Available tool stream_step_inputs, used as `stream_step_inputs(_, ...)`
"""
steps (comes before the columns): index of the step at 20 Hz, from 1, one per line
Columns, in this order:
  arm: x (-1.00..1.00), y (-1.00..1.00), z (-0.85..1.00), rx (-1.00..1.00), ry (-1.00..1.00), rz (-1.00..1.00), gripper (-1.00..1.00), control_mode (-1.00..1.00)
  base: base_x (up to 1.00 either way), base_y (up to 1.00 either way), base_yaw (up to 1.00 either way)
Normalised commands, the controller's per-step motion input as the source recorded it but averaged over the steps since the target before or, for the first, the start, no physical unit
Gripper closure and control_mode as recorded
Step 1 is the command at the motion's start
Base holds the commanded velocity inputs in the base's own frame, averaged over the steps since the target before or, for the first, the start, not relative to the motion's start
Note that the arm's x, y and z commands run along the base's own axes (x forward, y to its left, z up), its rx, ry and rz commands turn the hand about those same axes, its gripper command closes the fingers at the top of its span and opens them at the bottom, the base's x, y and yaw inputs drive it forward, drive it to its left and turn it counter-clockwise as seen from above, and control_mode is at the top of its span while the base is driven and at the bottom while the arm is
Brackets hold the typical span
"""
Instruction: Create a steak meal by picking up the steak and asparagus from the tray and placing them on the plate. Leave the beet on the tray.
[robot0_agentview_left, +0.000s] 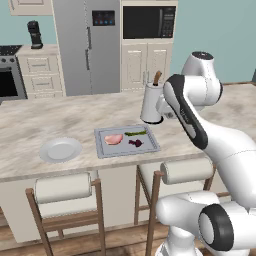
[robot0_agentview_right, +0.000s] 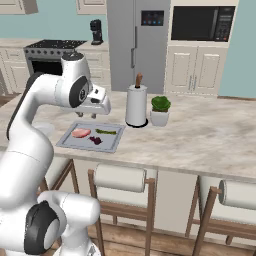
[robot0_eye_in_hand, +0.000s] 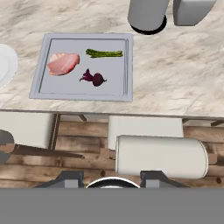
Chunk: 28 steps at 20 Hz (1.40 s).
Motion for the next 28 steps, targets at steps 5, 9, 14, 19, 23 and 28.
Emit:
stream_step_inputs(5, 0.01, 0.00, 0.00, 0.00, 0.00, 0.00, -1.00, -1.00, 0.00, 0.00, 0.00)
stream_step_inputs(9, -0.01, 0.23, -0.12, -0.04, 0.00, 0.01, -1.00, -1.00, 0.00, 0.00, 0.00)
stream_step_inputs(14, 0.00, 0.68, -0.24, -0.15, 0.00, 0.00, -1.00, -1.00, 0.00, 0.00, 0.00)
stream_step_inputs(19, 0.00, 0.64, -0.27, -0.13, -0.02, 0.10, -1.00, -1.00, 0.00, 0.00, 0.00)
stream_step_inputs(23, 0.02, 0.45, -0.53, -0.14, 0.00, 0.17, -1.00, -1.00, 0.00, 0.00, 0.00)
stream_step_inputs(28, 0.36, 0.22, -0.74, -0.16, 0.02, 0.19, -1.00, -1.00, 0.00, 0.00, 0.00)
